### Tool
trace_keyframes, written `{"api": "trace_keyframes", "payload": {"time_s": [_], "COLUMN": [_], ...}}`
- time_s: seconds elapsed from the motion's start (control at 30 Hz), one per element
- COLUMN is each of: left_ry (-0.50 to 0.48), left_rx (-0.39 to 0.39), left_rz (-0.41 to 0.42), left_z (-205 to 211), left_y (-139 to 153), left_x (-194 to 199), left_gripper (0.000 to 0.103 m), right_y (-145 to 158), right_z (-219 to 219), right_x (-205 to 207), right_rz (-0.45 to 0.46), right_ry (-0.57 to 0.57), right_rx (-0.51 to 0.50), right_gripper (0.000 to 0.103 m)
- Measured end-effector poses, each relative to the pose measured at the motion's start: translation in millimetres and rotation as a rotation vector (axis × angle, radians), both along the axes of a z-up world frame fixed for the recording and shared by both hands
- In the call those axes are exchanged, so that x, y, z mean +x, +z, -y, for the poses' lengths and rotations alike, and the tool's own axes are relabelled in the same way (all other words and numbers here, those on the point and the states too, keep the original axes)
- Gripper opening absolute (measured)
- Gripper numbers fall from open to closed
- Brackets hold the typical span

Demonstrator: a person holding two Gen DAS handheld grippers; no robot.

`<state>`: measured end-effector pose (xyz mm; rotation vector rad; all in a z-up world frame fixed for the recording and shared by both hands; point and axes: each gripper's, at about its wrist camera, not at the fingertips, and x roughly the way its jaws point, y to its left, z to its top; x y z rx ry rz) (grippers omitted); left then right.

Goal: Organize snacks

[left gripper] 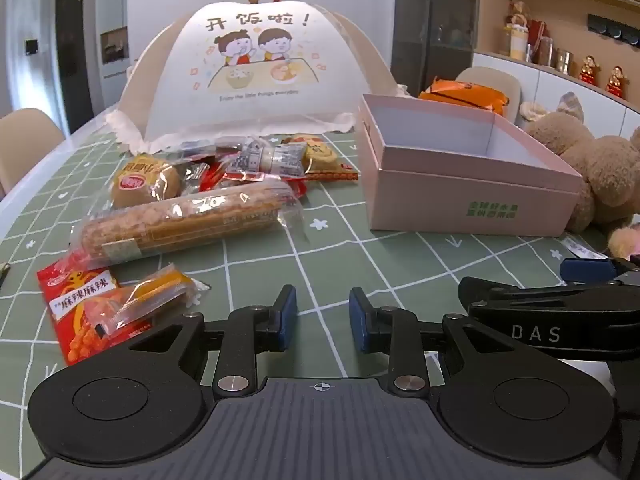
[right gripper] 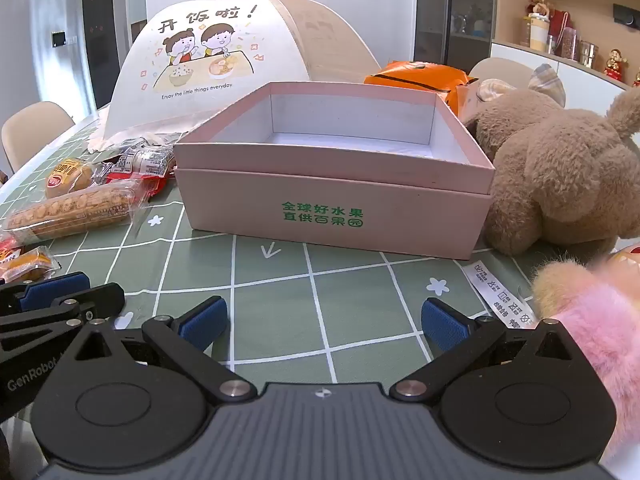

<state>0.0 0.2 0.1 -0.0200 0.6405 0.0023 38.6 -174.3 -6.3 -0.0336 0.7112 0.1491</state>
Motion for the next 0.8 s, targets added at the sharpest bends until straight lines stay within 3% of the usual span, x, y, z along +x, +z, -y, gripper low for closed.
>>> {"api": "trace_keyframes", "payload": {"time_s": [0.8], "left_ry": [0.000], "left_rx": [0.008], "left_rz": [0.002], "left_z": [1.6], "left_y": [-2.1], "left_x": [2.2], "left_gripper": [0.033], "right_y": [0.1], "right_z": [0.3], "right_x": [-0.2], "right_rz": [0.001], "right_ry": [0.000], "right_rx": [0.002], "right_gripper": [0.103]}}
